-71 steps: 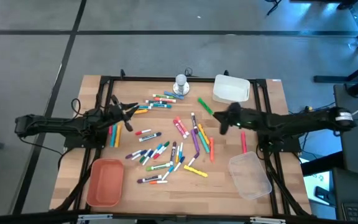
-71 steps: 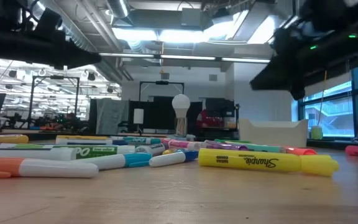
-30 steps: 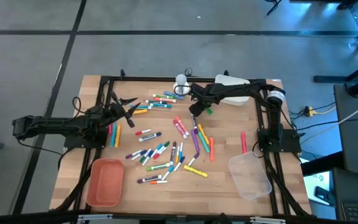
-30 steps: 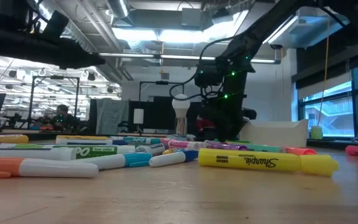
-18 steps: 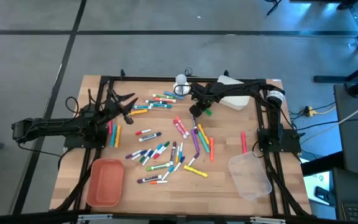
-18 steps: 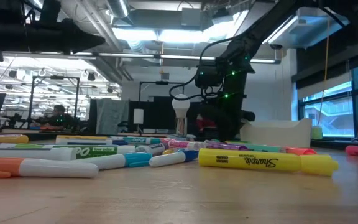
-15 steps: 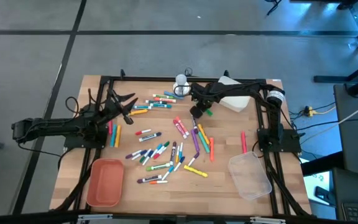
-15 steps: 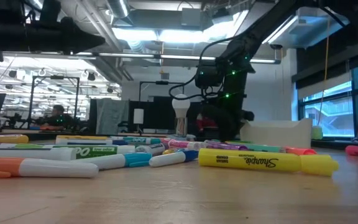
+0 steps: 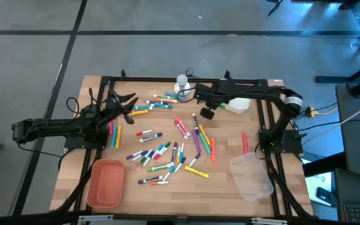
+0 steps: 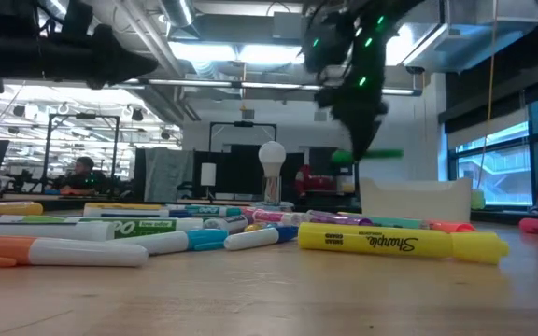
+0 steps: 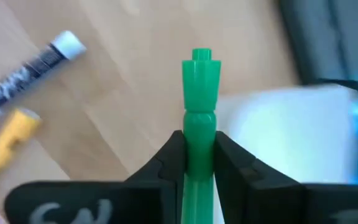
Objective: Pick & Place Markers
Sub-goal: Put the large green highlighter pen into the white bin, then put the large yellow highlighter pen into the white bin
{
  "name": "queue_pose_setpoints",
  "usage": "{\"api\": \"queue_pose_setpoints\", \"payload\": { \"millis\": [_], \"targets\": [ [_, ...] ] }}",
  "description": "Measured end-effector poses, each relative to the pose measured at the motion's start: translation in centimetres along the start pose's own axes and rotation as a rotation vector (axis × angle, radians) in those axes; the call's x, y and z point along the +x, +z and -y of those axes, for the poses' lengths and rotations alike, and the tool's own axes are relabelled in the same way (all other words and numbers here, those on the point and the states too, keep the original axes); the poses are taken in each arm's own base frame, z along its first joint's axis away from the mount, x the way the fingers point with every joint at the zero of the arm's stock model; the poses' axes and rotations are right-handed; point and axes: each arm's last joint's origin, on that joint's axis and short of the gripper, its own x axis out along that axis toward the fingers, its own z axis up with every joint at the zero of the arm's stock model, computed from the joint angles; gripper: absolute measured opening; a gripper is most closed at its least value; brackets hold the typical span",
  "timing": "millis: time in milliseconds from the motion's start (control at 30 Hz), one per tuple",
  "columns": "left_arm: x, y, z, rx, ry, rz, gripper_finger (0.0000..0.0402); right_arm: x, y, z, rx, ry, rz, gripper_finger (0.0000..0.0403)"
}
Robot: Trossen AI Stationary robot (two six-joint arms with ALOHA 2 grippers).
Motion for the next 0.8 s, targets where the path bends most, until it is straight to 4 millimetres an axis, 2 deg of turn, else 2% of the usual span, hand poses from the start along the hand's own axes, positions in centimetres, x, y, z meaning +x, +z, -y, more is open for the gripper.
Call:
{"api": "queue_pose_setpoints", "payload": {
  "millis": [67, 133, 267, 400, 500, 600, 700, 800],
  "targets": [
    [0.0, 0.0, -0.1, 0.012, 0.018, -0.003, 0.0097, -0.5, -1.3, 1.2, 0.009, -0.05, -0.024, 0.0061],
    [0.0, -0.1, -0.1, 0.023, 0.032, -0.009, 0.0096, 0.0, -2.3, 2.2, 0.039, -0.065, -0.037, 0.0061],
    [0.1, -0.2, 0.0, 0.029, 0.032, -0.02, 0.0093, 1.8, -4.3, 4.1, 0.077, -0.087, -0.055, 0.0061],
    [0.2, -0.3, 0.0, 0.03, 0.036, -0.024, 0.0093, 4.8, -5.6, 5.1, 0.122, -0.049, -0.069, 0.0067],
    [0.2, -0.3, 0.0, 0.02, 0.035, -0.024, 0.0092, 6.2, -6.0, 5.8, 0.167, -0.022, -0.041, 0.0119],
    [0.2, -0.4, 0.1, 0.01, 0.022, -0.034, 0.0092, 6.7, -6.2, 6.2, 0.209, -0.019, -0.045, 0.0178],
    [0.3, -0.6, 0.2, 0.0, 0.018, -0.051, 0.0093, 6.1, -5.7, 6.5, 0.249, -0.025, -0.025, 0.0215],
    [0.4, -0.8, 0.2, -0.016, 0.015, -0.065, 0.0091, 4.7, -5.0, 6.1, 0.284, 0.002, 0.027, 0.0229]
  ]
}}
